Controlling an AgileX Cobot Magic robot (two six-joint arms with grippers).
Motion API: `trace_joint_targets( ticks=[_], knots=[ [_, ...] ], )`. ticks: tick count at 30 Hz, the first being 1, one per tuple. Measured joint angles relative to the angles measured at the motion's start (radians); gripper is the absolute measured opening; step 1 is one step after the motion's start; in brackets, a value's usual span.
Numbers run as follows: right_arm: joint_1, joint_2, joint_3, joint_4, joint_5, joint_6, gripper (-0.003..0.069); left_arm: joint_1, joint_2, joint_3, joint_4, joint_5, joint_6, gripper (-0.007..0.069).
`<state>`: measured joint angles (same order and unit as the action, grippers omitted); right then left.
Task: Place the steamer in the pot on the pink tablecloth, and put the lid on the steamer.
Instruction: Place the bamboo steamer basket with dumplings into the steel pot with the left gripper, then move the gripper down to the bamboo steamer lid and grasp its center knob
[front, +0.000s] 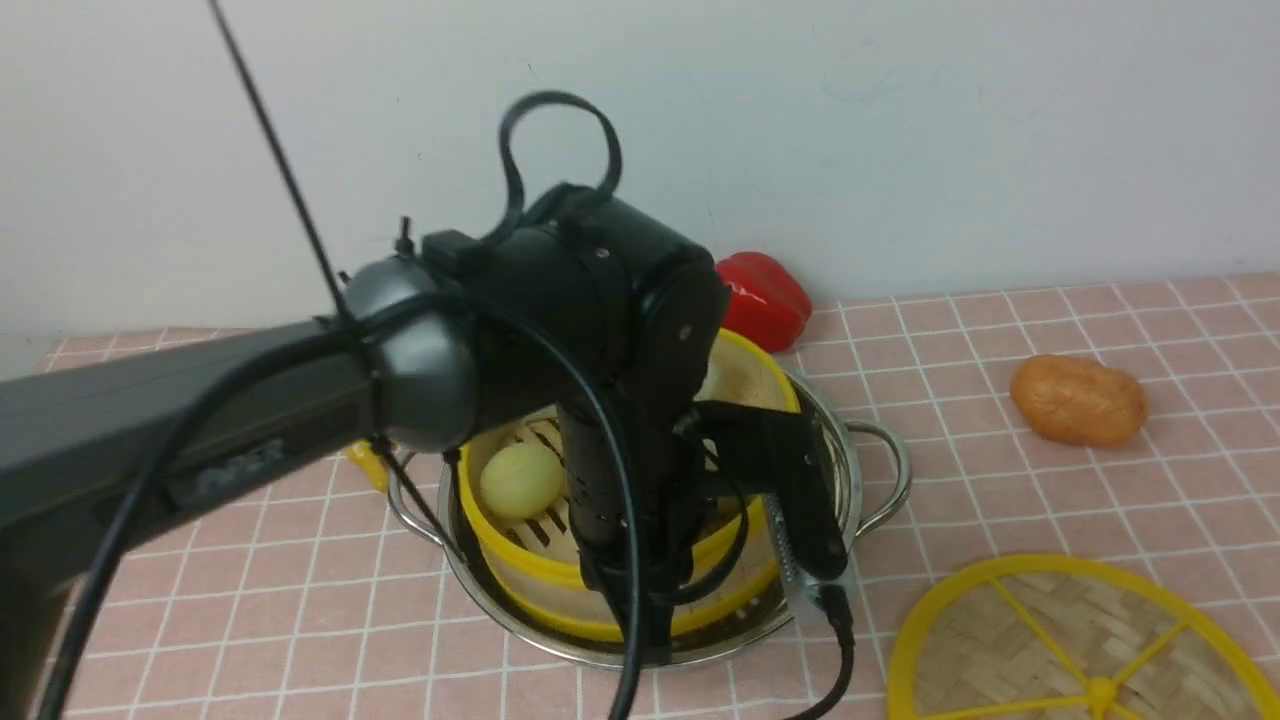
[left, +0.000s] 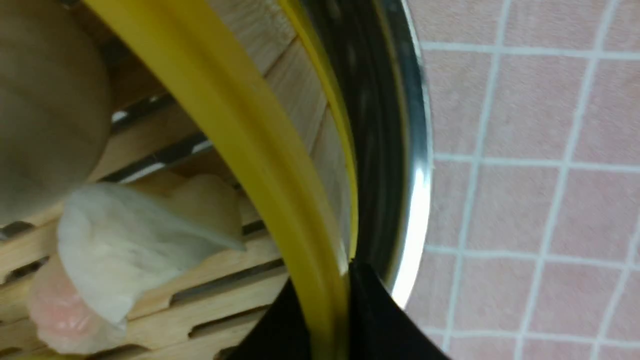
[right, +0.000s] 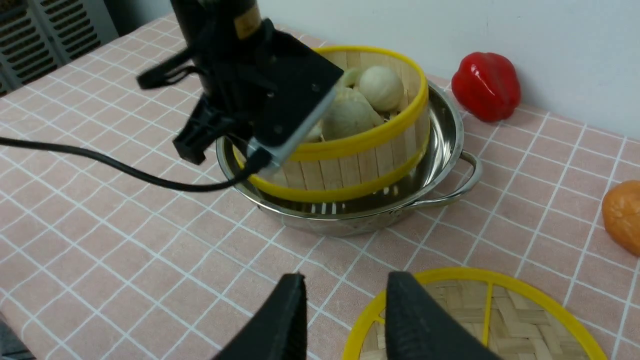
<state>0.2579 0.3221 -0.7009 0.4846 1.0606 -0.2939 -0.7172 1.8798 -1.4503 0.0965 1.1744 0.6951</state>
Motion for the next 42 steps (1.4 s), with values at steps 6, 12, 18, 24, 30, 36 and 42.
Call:
trace_joint_targets(
  ticks=[6, 12, 18, 24, 30, 36, 42],
  knots=[
    [0.000, 0.000, 0.000, 0.000, 0.000, 0.001, 0.0243, 0.000, 0.052, 0.000, 0.004, -0.073, -0.017, 0.0050],
    [0.000, 0.000, 0.000, 0.000, 0.000, 0.001, 0.0243, -0.001, 0.070, 0.000, 0.011, -0.074, -0.044, 0.0051],
    [0.000, 0.000, 0.000, 0.000, 0.000, 0.002, 0.0243, -0.001, 0.069, -0.002, 0.017, -0.057, -0.049, 0.0106],
    [0.000, 0.000, 0.000, 0.000, 0.000, 0.004, 0.0243, -0.002, 0.067, -0.003, 0.033, -0.028, -0.064, 0.0320],
    [0.000, 0.000, 0.000, 0.000, 0.000, 0.004, 0.0243, -0.002, 0.040, -0.044, 0.129, 0.027, -0.127, 0.0471],
    [0.000, 0.000, 0.000, 0.000, 0.000, 0.004, 0.0243, -0.001, -0.066, -0.205, 0.267, 0.034, -0.296, 0.0334],
    [0.000, 0.000, 0.000, 0.000, 0.000, 0.004, 0.0243, 0.002, -0.231, -0.343, 0.278, 0.038, -0.430, 0.0001]
  ],
)
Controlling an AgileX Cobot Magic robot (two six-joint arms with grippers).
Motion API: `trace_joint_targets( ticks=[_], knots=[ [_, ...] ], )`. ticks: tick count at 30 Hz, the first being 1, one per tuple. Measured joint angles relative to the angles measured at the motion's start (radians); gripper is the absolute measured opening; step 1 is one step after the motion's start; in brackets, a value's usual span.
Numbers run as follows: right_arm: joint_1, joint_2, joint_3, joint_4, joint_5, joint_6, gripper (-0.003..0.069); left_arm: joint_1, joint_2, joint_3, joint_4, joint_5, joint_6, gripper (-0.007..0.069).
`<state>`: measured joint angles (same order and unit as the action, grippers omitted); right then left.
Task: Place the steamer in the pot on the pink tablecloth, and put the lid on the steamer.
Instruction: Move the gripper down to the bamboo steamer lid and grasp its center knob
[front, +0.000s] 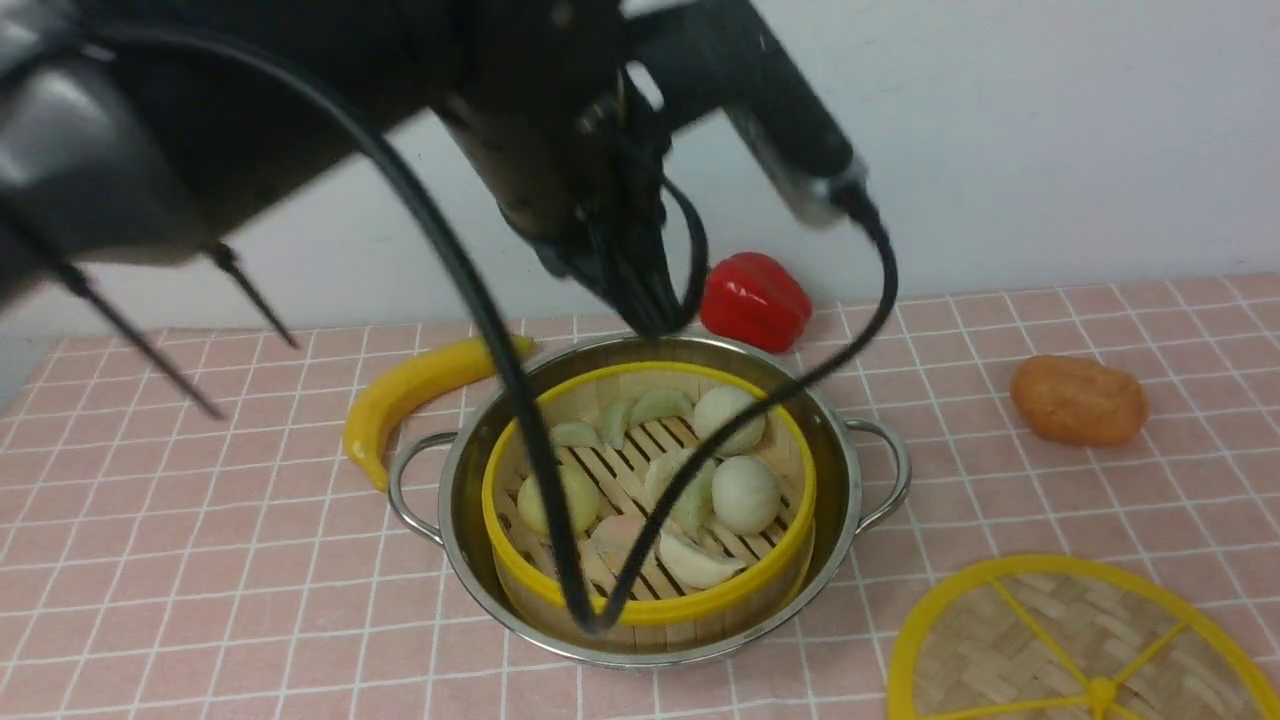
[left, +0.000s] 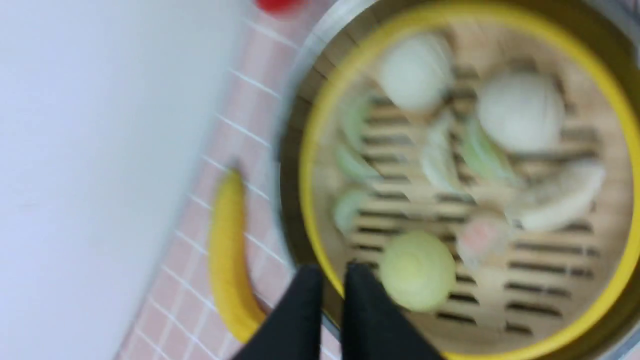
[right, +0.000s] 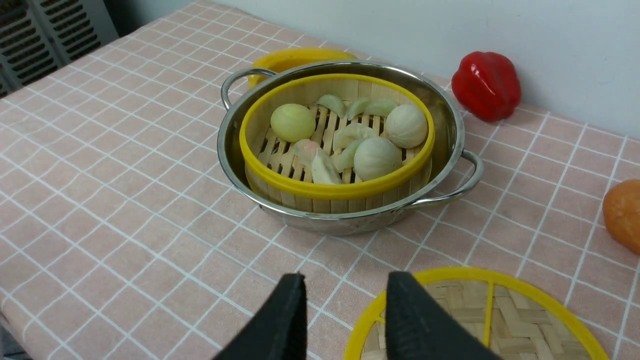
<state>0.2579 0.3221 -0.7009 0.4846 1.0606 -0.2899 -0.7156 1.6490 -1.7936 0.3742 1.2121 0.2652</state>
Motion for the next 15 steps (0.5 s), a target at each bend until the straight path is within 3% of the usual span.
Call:
trace_joint_targets(
  ticks=[7, 15],
  knots=[
    [0.000, 0.000, 0.000, 0.000, 0.000, 0.000, 0.0243, 0.068, -0.221, -0.018, -0.001, 0.002, -0.135, -0.0022],
    [0.000, 0.003, 0.000, 0.100, -0.023, -0.002, 0.0243, 0.301, -0.411, 0.068, -0.045, 0.002, -0.142, -0.0022]
  ],
)
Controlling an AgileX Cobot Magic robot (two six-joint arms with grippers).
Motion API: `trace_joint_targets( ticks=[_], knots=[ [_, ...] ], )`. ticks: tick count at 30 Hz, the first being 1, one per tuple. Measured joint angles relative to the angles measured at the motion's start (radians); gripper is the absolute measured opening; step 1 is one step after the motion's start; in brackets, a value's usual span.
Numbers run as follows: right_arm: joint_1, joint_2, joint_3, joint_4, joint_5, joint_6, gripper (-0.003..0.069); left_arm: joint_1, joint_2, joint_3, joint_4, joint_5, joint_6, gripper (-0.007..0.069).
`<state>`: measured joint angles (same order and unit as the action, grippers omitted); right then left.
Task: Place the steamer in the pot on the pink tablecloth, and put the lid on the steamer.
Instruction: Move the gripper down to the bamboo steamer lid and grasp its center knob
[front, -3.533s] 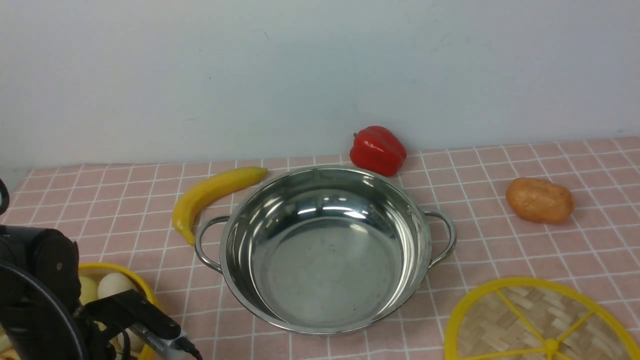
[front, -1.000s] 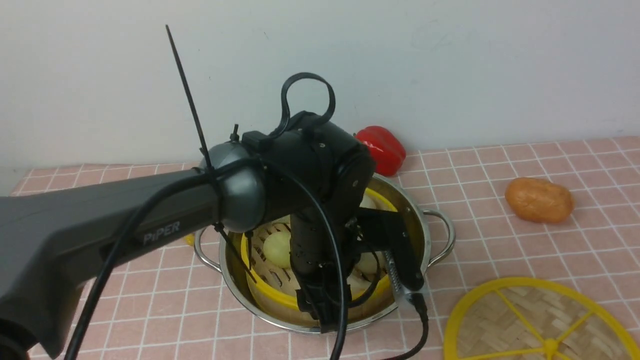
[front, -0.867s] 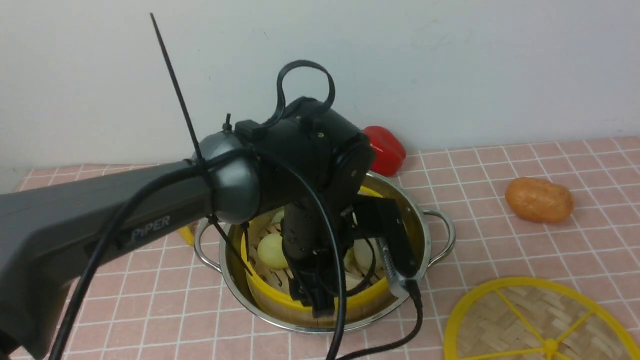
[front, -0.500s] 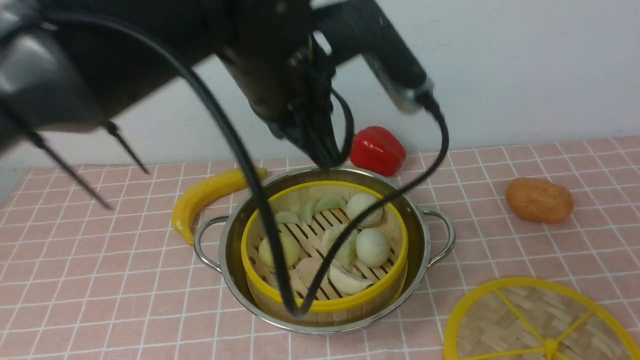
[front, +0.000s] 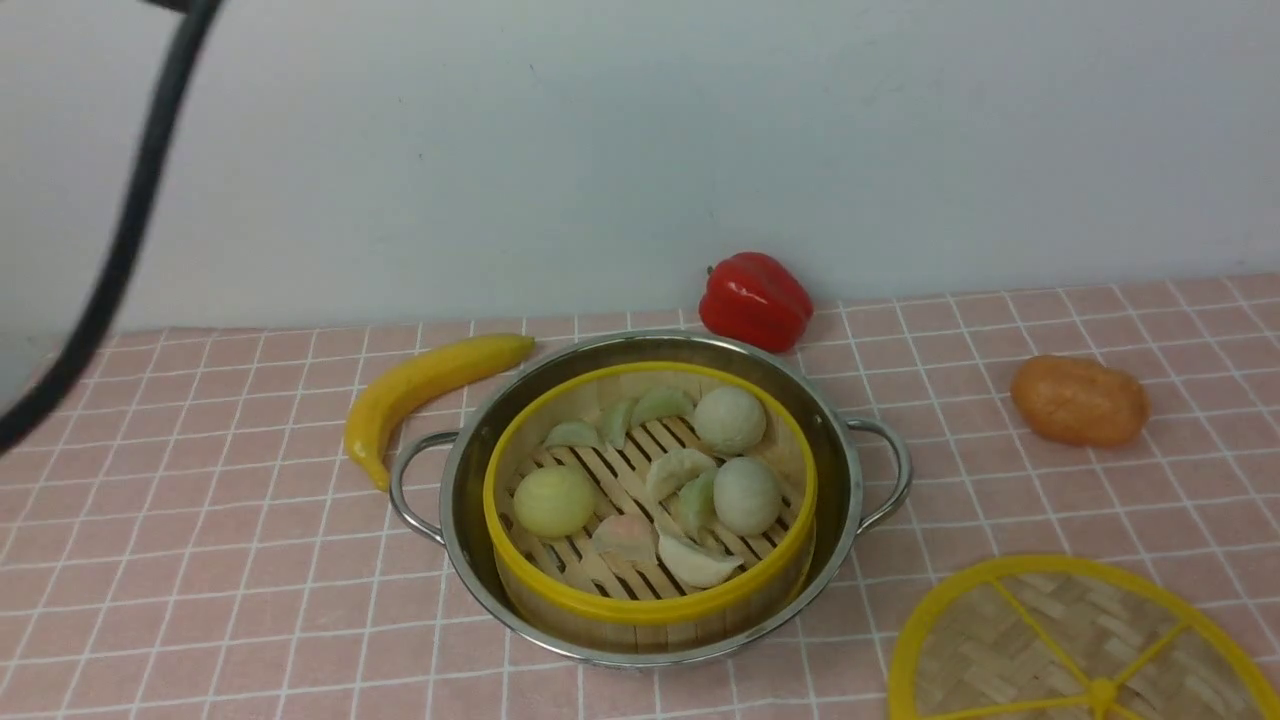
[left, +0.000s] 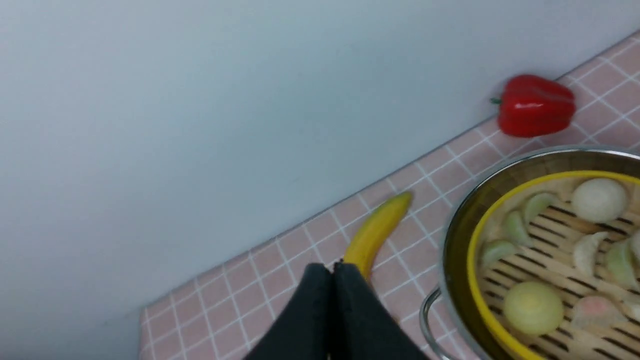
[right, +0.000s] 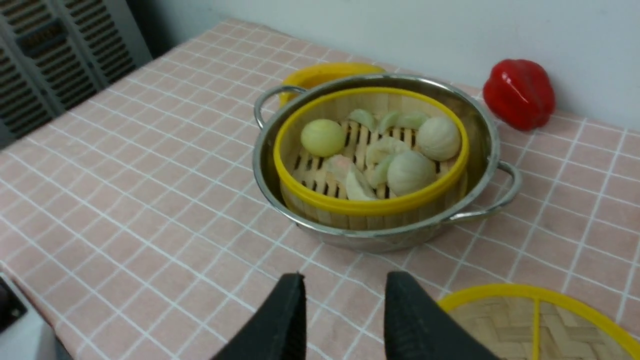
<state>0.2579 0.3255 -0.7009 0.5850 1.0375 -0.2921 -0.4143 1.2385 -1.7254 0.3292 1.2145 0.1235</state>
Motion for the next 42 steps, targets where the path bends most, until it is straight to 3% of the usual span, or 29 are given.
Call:
trace_joint_targets(
  ticks=[2, 5, 8, 13, 18, 26, 34, 42],
  knots=[
    [0.000, 0.008, 0.000, 0.013, 0.004, -0.041, 0.0243, 0.032, -0.027, 0.034, -0.019, 0.000, 0.000, -0.0022],
    [0.000, 0.045, 0.000, 0.017, 0.116, -0.202, 0.0243, 0.105, -0.106, 0.149, -0.075, 0.000, 0.000, -0.0022],
    [0.015, 0.079, 0.000, 0.009, 0.181, -0.261, 0.0243, 0.148, -0.178, 0.270, -0.088, 0.001, -0.005, -0.0020],
    [0.020, 0.126, 0.000, -0.056, 0.191, -0.143, 0.0243, 0.190, -0.255, 0.413, -0.086, 0.009, -0.023, -0.0019],
    [0.020, 0.303, -0.004, -0.170, 0.142, 0.081, 0.0243, 0.218, -0.344, 0.562, -0.088, 0.017, -0.040, -0.0009],
    [0.042, 0.718, -0.057, -0.283, 0.120, 0.161, 0.0243, 0.218, -0.420, 0.630, -0.090, 0.017, -0.044, -0.0008],
    [0.108, 0.979, -0.131, -0.541, 0.062, 0.348, 0.0243, 0.218, -0.484, 0.685, -0.094, 0.016, -0.044, 0.0001],
    [0.119, 1.142, -0.131, -0.561, -0.083, 0.363, 0.0243, 0.219, -0.485, 0.713, -0.110, 0.017, -0.041, 0.0001]
  ],
)
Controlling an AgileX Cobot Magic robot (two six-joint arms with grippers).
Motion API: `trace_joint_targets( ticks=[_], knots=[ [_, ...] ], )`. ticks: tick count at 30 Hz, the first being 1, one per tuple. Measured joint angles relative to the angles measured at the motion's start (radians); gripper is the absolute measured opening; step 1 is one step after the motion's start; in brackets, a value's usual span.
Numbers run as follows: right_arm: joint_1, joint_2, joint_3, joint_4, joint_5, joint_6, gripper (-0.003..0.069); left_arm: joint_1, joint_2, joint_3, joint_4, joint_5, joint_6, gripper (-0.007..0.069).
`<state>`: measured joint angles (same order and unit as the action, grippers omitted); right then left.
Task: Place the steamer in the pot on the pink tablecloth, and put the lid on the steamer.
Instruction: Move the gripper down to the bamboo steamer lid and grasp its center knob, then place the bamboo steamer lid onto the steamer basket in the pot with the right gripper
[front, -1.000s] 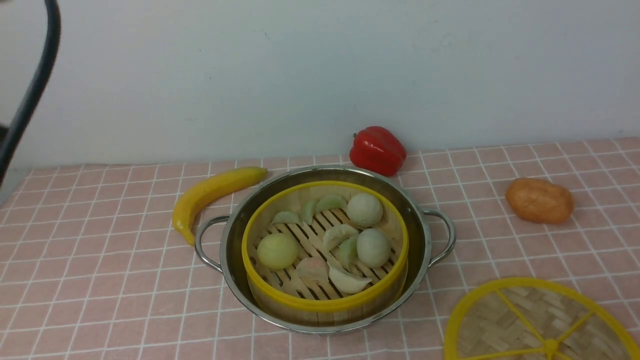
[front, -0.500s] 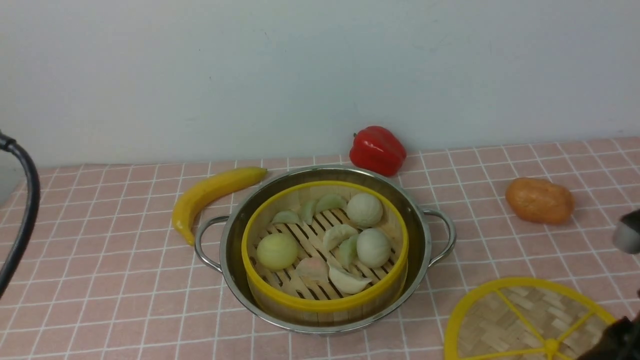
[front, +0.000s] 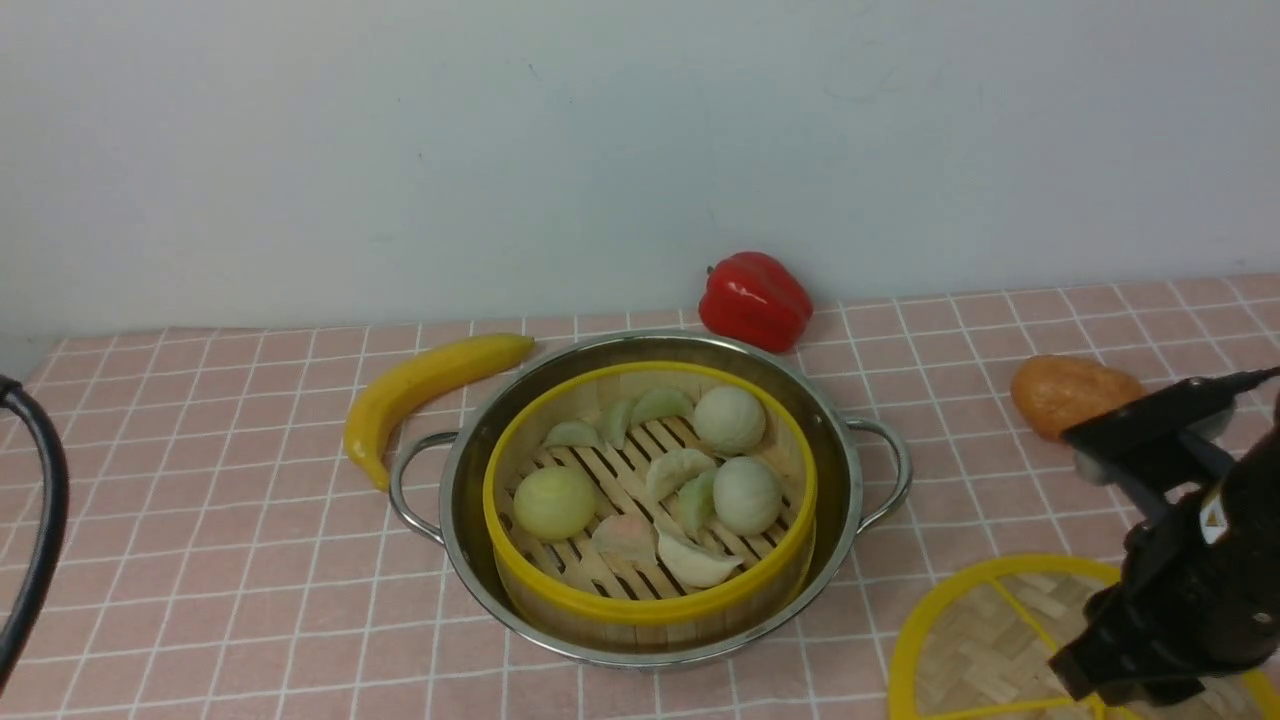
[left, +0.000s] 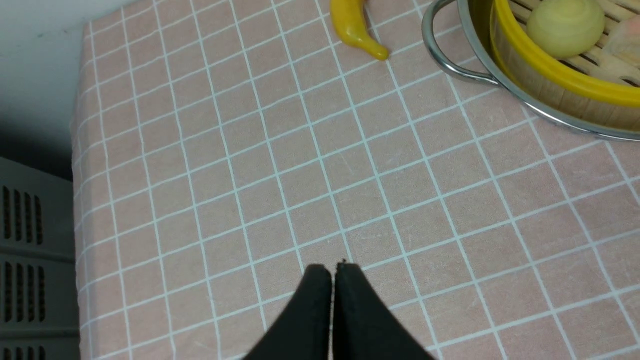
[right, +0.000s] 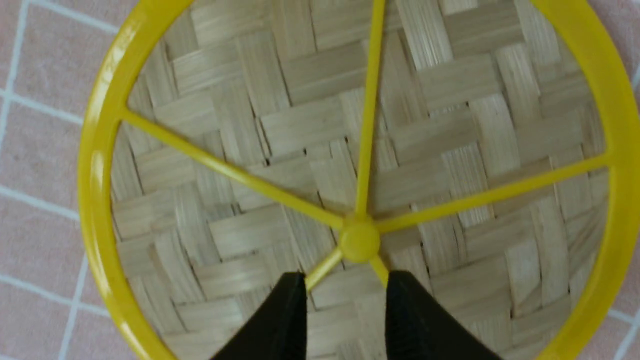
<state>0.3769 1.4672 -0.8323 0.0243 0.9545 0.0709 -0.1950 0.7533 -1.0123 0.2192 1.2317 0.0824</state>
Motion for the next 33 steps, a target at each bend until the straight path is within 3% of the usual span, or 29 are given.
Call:
trace_joint_targets(
  ticks=[10, 14, 17, 23, 27, 31, 33],
  knots=[
    [0.000, 0.126, 0.000, -0.024, -0.056, 0.000, 0.0241, 0.000, -0.001, 0.000, -0.003, 0.000, 0.007, 0.0011],
    [0.000, 0.145, -0.011, -0.030, -0.042, 0.014, 0.0143, 0.000, -0.001, 0.000, -0.004, 0.000, 0.011, 0.0012],
    [0.002, 0.140, -0.015, -0.048, -0.035, 0.057, 0.0146, 0.000, -0.001, 0.000, -0.004, 0.000, 0.020, 0.0012],
    [0.002, -0.008, -0.079, -0.127, 0.089, 0.131, 0.0146, 0.000, -0.001, 0.001, -0.006, 0.000, 0.031, 0.0022],
    [0.002, -0.121, -0.198, -0.081, 0.128, 0.049, 0.0146, 0.000, -0.001, 0.001, -0.006, 0.000, 0.032, 0.0022],
    [0.015, -0.118, -0.412, 0.177, 0.146, -0.197, 0.0146, 0.000, -0.001, 0.001, -0.007, 0.000, 0.033, 0.0022],
    [0.042, -0.082, -0.484, 0.234, 0.160, -0.296, 0.0146, 0.000, -0.001, 0.001, -0.007, 0.000, 0.033, 0.0022]
  ],
)
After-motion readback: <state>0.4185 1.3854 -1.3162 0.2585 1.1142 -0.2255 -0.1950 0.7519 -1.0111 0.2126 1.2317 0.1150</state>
